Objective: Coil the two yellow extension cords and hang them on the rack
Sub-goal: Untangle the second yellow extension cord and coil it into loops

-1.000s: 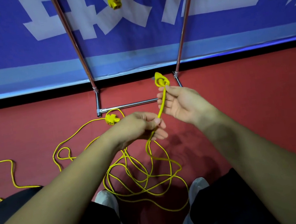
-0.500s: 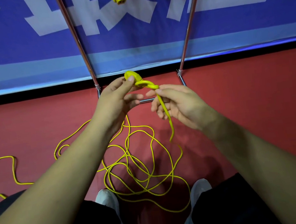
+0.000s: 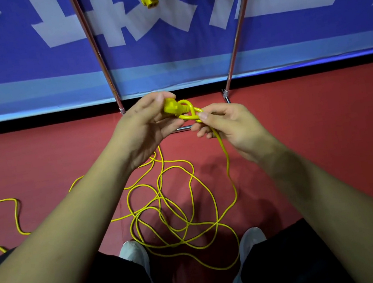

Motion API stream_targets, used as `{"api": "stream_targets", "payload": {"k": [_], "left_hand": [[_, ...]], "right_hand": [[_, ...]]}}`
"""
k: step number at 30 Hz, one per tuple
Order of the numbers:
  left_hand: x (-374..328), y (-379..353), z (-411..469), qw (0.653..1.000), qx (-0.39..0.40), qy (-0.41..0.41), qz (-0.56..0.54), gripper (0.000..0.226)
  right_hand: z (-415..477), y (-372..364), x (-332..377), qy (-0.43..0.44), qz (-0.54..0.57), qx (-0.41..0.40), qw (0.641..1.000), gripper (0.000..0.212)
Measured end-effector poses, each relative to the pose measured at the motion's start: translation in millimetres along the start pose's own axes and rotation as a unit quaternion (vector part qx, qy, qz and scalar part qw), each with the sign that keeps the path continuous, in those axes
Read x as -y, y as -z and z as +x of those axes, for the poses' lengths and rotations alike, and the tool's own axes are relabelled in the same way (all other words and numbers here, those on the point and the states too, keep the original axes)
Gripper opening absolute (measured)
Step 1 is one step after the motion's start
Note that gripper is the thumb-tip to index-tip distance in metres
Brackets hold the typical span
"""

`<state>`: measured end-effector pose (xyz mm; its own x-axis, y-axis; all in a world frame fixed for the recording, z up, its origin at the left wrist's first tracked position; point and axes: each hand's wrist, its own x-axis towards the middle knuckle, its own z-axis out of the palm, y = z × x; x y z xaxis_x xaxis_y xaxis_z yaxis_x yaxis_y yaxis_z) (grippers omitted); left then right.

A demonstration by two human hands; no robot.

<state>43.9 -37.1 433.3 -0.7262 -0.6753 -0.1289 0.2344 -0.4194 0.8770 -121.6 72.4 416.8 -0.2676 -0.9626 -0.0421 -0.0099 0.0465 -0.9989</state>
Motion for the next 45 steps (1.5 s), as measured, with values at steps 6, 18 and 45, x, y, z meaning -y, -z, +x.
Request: {"api": "stream_targets", "payload": {"k": [6, 18, 45], "left_hand": [[-0.1, -0.9, -0.6, 1.0, 0.011, 0.009, -0.02, 0.034], [7.7, 2.0, -0.9, 0.995, 0.076, 0.043, 0.056, 0.029], [-1.6, 4.3, -6.3, 0.937, 0.068, -0.023, 0.342, 0.021]], "right_hand": [[2.0, 0.4, 2.0, 0.005, 0.0, 0.0, 1.0, 0.014], [0.4, -0.5, 2.8, 0.1, -0.089, -0.026, 0.991, 0.009], [1.6, 5.6, 1.8, 0.065, -0.115, 0.014, 0.991, 0.017]]}}
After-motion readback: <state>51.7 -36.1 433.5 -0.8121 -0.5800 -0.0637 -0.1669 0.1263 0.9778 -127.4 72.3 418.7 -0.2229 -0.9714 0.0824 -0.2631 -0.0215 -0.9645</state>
